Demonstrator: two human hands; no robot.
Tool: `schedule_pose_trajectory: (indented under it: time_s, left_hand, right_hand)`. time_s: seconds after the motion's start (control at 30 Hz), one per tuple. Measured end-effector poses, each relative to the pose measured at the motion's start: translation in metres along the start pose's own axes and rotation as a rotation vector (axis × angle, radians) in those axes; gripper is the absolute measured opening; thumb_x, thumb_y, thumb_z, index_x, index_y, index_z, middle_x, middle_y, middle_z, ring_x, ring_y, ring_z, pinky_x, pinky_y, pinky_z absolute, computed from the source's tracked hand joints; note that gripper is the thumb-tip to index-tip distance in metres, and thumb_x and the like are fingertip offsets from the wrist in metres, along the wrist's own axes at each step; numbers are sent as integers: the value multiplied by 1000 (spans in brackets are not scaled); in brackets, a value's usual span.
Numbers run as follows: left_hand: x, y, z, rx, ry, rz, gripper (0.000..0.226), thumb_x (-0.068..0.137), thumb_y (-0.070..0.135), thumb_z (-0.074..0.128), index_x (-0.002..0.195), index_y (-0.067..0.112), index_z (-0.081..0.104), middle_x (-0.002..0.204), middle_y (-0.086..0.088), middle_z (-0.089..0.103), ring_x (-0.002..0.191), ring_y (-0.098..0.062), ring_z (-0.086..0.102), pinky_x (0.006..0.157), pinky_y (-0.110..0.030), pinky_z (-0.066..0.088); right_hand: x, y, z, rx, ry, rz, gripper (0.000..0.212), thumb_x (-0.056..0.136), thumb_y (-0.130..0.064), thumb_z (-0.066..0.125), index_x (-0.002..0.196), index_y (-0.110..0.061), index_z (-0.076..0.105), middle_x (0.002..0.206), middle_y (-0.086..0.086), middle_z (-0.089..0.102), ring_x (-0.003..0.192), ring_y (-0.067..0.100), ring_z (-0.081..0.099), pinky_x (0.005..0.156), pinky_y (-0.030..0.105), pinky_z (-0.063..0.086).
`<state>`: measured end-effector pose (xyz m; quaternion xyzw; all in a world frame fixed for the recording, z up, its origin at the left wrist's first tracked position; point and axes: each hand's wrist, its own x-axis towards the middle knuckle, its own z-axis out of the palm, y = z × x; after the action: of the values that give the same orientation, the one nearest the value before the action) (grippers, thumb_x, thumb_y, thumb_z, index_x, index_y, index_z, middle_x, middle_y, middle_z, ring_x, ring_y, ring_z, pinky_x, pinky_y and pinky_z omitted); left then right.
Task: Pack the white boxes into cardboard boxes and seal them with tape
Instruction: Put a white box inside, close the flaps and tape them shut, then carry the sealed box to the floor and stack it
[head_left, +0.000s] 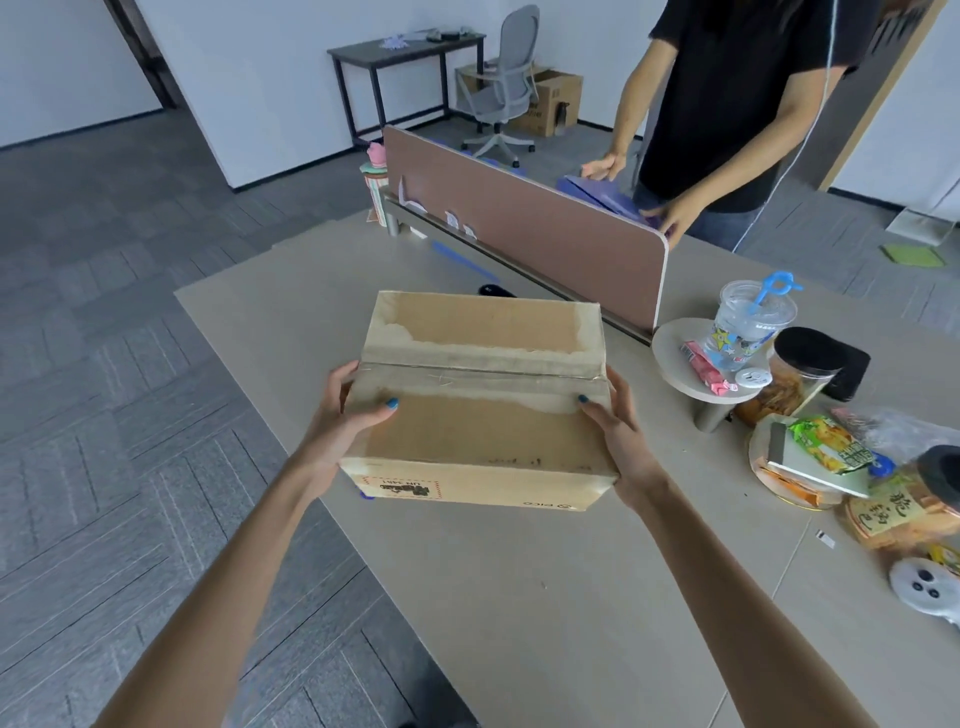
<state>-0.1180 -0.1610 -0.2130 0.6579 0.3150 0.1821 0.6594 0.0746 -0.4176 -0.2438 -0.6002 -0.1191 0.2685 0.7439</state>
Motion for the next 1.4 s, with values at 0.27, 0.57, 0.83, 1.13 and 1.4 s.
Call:
schedule_pose_trajectory:
  time_s: [0.27, 0.57, 0.83, 1.13, 1.4]
  left_hand:
    - [-35, 44, -77, -60, 145, 126, 67, 81, 2, 75, 132, 27, 40, 116, 9, 58, 105, -8, 62, 81, -21, 47]
    - [-51, 51, -247, -114, 277, 207, 75, 71, 13, 84, 134, 26, 45, 132, -4, 56, 115, -17, 63, 97, -38, 50]
    - [-24, 56, -434, -125, 375, 225, 73, 67, 18, 84, 130, 28, 48, 130, -1, 56, 113, -19, 63, 85, -33, 52]
    - [35, 53, -618, -172, 402, 238, 62, 78, 6, 77, 128, 28, 47, 131, -3, 53, 114, -23, 61, 81, -29, 54]
    - [139, 45, -727, -206, 403, 251, 70, 74, 13, 76, 135, 23, 44, 134, -3, 51, 117, -27, 58, 81, -32, 56]
  right_hand:
    - [-7, -32, 94, -1, -115, -74, 50, 91, -19, 62, 136, -33, 45, 132, -8, 57, 122, 21, 56, 99, 43, 50]
    - [11, -19, 268, -49, -316, -93, 48, 98, -9, 52, 140, -30, 41, 138, -4, 52, 127, 23, 51, 106, 47, 44]
    - [40, 18, 472, -134, -410, -166, 53, 96, 3, 51, 144, -3, 32, 116, -15, 48, 102, -11, 53, 92, 15, 47]
    - [83, 65, 663, -111, -447, -119, 45, 97, 5, 46, 139, -8, 35, 111, -16, 51, 96, -1, 57, 71, 7, 49]
    - [181, 90, 786, -136, -462, -74, 54, 91, -12, 62, 140, -21, 41, 128, -6, 55, 114, 11, 57, 87, 22, 53]
